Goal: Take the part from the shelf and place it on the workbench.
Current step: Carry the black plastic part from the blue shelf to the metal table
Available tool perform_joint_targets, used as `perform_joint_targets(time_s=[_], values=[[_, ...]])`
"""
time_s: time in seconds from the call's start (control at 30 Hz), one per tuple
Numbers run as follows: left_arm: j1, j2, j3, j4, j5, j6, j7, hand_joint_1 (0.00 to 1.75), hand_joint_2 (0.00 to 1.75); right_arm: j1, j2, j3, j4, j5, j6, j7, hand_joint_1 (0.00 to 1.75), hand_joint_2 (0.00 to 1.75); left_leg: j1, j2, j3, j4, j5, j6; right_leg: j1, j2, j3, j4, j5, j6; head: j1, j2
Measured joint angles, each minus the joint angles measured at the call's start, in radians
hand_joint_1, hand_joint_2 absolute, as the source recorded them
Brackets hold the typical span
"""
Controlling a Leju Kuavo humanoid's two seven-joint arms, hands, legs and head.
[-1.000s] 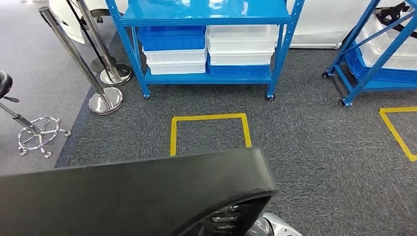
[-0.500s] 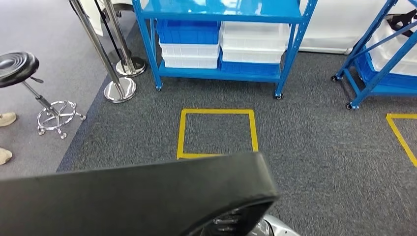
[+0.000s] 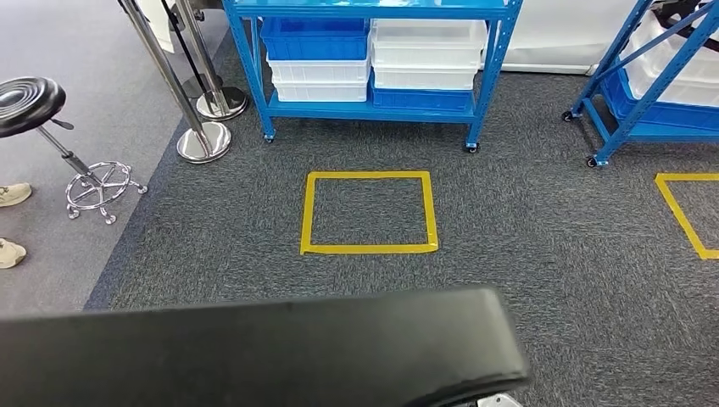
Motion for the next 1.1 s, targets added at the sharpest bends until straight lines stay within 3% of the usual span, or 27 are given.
perform_joint_targets(time_s=[0.03,0.1,0.13,0.17,0.2,0.23,0.3,0.37,0.43,0.5,0.57,0.63,0.67,0.7,0.8,0.87,0.97,1.03,1.1], values=[[0.001,0.0,0.001,0.0,0.0,0.0,0.0,0.0,1.75,0.0,0.0,0.0,-0.001,0.004,-0.003,0.0,1.75,1.75,0.002,0.0,-0.016,0.039,-0.033,-0.004,0.0,-0.001,-0.006,-0.001,0.007,-0.007,0.0,0.0],[0.002,-0.001,0.003,0.0,0.0,0.0,-0.001,0.0,1.75,0.0,-0.001,-0.001,-0.003,0.008,-0.011,0.0,1.75,1.75,0.003,0.0,-0.063,0.17,-0.115,-0.01,0.005,0.0,-0.019,0.001,0.017,-0.014,0.0,0.0],[0.003,-0.001,0.003,0.0,0.0,0.0,-0.002,0.0,1.75,0.0,-0.001,-0.001,-0.003,0.008,-0.014,0.0,1.75,1.75,0.003,-0.001,-0.082,0.228,-0.139,-0.01,0.009,0.002,-0.026,0.002,0.022,-0.015,0.0,0.0],[0.004,-0.001,0.003,0.0,0.0,0.0,-0.003,0.0,1.75,0.001,-0.001,-0.001,-0.004,0.007,-0.016,0.0,1.75,1.75,0.003,-0.001,-0.087,0.259,-0.144,-0.008,0.012,0.006,-0.032,0.004,0.025,-0.016,0.0,0.0],[0.005,-0.001,0.003,0.0,0.0,0.0,-0.005,0.0,1.75,0.001,-0.002,-0.001,-0.004,0.006,-0.016,0.001,1.75,1.75,0.001,-0.003,-0.071,0.247,-0.13,-0.003,0.016,0.011,-0.036,0.006,0.028,-0.016,0.0,0.0],[0.005,-0.002,0.003,0.0,0.0,0.0,-0.007,0.0,1.75,0.001,-0.002,-0.001,-0.005,0.005,-0.016,0.001,1.75,1.75,-0.001,-0.008,-0.036,0.199,-0.102,0.006,0.02,0.017,-0.039,0.007,0.03,-0.017,0.0,0.0],[0.006,0.0,0.004,0.0,0.0,-0.001,-0.01,0.0,1.75,0.0,-0.002,0.0,-0.01,0.003,-0.016,0.001,1.75,1.75,-0.007,-0.04,0.052,0.059,-0.06,0.035,0.024,0.03,-0.041,0.007,0.034,-0.017,0.0,0.0],[0.008,0.003,0.004,0.0,0.0,-0.002,-0.012,0.0,1.75,-0.002,-0.002,0.0,-0.014,0.003,-0.016,0.001,1.75,1.75,-0.013,-0.064,0.098,-0.02,-0.051,0.054,0.018,0.044,-0.046,0.006,0.04,-0.008,0.001,0.0],[0.008,0.005,0.004,0.0,0.0,-0.002,-0.013,0.0,1.75,-0.003,-0.003,0.001,-0.018,0.002,-0.016,0.001,1.75,1.75,-0.019,-0.056,0.107,-0.043,-0.047,0.058,0.012,0.06,-0.05,-0.002,0.049,0.006,0.001,0.0],[0.005,0.006,0.005,0.0,0.0,-0.002,-0.013,0.0,1.75,-0.003,-0.004,0.001,-0.021,0.002,-0.016,0.001,1.75,1.75,-0.015,-0.035,0.12,-0.077,-0.032,0.061,0.012,0.052,-0.055,0.006,0.042,0.017,0.001,0.0],[0.004,0.005,0.005,0.0,0.0,-0.003,-0.013,0.0,1.75,-0.004,-0.005,0.001,-0.023,0.002,-0.016,0.001,1.75,1.75,-0.009,-0.013,0.13,-0.101,-0.021,0.062,0.013,0.025,-0.095,0.082,-0.005,0.026,0.001,0.0],[0.006,0.002,0.005,0.0,0.0,-0.003,-0.013,0.0,1.75,-0.004,-0.006,0.001,-0.023,0.002,-0.016,0.001,1.75,1.75,-0.009,0.008,0.126,-0.098,-0.022,0.063,0.008,0.014,-0.162,0.206,-0.06,0.036,0.001,0.0],[0.006,0.001,0.005,0.0,0.0,-0.003,-0.013,0.0,1.75,-0.003,-0.006,0.001,-0.023,0.002,-0.016,0.001,1.75,1.75,-0.008,0.018,0.123,-0.094,-0.025,0.061,0.004,0.012,-0.184,0.244,-0.066,0.042,0.001,0.0],[0.006,0.0,0.005,0.0,0.0,-0.003,-0.013,0.0,1.75,-0.002,-0.007,0.001,-0.023,0.002,-0.016,0.001,1.75,1.75,-0.007,0.028,0.121,-0.088,-0.028,0.058,0.0,0.009,-0.188,0.247,-0.052,0.047,0.001,0.0],[0.005,-0.002,0.005,0.0,0.0,-0.003,-0.013,0.0,1.75,-0.003,-0.008,0.001,-0.023,0.002,-0.016,0.001,1.75,1.75,-0.001,0.053,0.118,-0.06,-0.048,0.039,-0.008,-0.028,-0.109,0.086,0.036,0.058,0.001,0.0],[0.004,-0.002,0.005,0.0,0.0,-0.003,-0.013,0.0,1.75,-0.003,-0.008,0.001,-0.024,0.002,-0.016,0.001,1.75,1.75,-0.003,0.064,0.114,-0.039,-0.062,0.023,-0.004,-0.041,-0.081,0.029,0.052,0.046,0.001,0.0],[0.0,-0.003,0.005,0.0,0.0,-0.004,-0.013,0.0,1.75,-0.001,-0.009,0.001,-0.026,0.001,-0.016,0.001,1.75,1.75,-0.001,0.075,0.114,-0.03,-0.07,0.006,-0.002,-0.017,-0.09,0.032,0.054,0.021,0.001,0.0],[-0.002,-0.003,0.005,0.0,0.0,-0.004,-0.014,0.0,1.75,-0.002,-0.009,0.001,-0.028,0.002,-0.016,0.0,1.75,1.75,0.003,0.048,0.098,0.009,-0.105,-0.002,-0.004,-0.003,-0.094,0.03,0.059,0.009,0.001,0.0],[-0.001,-0.003,0.005,0.0,-0.001,-0.004,-0.015,0.0,1.75,-0.003,-0.009,0.001,-0.03,0.002,-0.016,0.0,1.75,1.75,0.005,0.012,0.048,0.121,-0.172,-0.007,-0.002,0.012,-0.1,0.03,0.063,0.001,0.0,0.0]])
